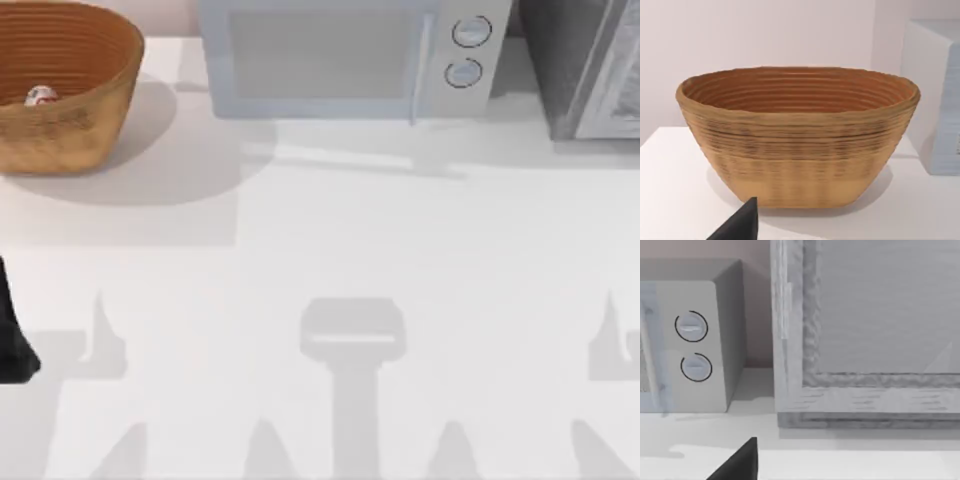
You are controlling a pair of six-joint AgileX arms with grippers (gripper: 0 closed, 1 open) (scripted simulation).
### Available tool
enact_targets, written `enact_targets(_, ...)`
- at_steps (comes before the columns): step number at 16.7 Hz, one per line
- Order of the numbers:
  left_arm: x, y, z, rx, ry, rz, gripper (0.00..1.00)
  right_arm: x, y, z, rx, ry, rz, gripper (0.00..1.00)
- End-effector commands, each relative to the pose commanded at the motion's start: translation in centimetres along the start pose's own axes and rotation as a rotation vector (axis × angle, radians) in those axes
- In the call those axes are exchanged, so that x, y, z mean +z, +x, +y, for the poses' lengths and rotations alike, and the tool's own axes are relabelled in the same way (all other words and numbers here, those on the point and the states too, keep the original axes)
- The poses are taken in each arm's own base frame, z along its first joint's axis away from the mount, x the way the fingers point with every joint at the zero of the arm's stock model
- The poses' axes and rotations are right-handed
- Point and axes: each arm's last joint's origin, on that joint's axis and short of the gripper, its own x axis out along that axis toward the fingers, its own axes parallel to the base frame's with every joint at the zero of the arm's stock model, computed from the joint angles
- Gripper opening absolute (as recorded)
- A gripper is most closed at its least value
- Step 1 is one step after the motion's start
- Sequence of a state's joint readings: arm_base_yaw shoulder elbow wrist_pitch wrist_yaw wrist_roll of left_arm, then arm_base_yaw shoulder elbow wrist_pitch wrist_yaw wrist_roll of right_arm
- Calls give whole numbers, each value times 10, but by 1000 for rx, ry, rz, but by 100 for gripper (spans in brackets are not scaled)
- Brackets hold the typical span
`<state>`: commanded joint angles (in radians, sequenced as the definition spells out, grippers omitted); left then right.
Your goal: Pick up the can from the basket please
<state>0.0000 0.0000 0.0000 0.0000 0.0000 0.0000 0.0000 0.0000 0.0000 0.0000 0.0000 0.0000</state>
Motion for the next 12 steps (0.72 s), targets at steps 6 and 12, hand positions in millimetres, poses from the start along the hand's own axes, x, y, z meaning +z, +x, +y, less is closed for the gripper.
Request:
enact_targets(6, 25, -2, 1, 5, 7, -15, 100, 0, 0, 0, 0, 0, 0, 100)
enact_targets(12, 117, 4, 2, -3, 29, 13, 100, 0, 0, 0, 0, 0, 0, 100)
